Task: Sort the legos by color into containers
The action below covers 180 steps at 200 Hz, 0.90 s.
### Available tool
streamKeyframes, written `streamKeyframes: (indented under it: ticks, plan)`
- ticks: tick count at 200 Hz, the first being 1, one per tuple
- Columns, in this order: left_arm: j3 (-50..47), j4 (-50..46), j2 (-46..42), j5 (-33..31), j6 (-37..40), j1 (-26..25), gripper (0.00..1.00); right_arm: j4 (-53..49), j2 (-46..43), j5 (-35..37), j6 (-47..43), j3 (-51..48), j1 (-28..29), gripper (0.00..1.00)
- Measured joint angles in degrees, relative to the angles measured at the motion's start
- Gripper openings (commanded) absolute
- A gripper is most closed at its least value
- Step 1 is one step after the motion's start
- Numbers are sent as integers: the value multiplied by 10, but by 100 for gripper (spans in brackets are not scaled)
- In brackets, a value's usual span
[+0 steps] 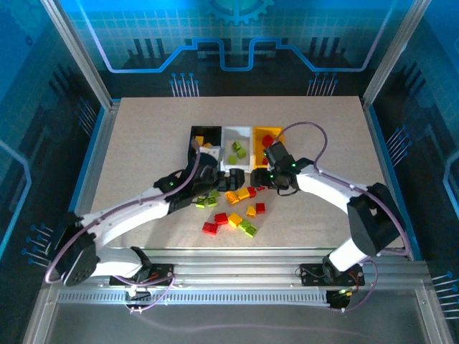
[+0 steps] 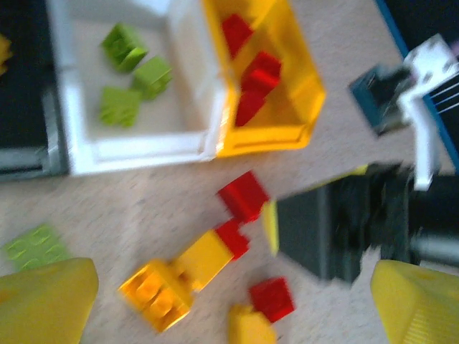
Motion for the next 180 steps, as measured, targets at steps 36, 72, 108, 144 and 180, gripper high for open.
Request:
streamKeyframes:
  ticks: [36,72,108,144,180]
  plan:
    - [-81,-39,-105,-43,-22,0,99,2,64,22,10,34,0,70]
    - [-116,-59,-170,-75,-33,0,99,-3,99,43,19,52,6,65]
    - [-120,-64,-171,-82,-38,3,99,-16,110,68,31,54,7,51]
    - [-123,-64,-168,-86,-38,4,99,-24,110,89,39,50,6,41]
    - [-124,-71,-168,-95,-38,5,99,-22,106,89,36,47,6,31]
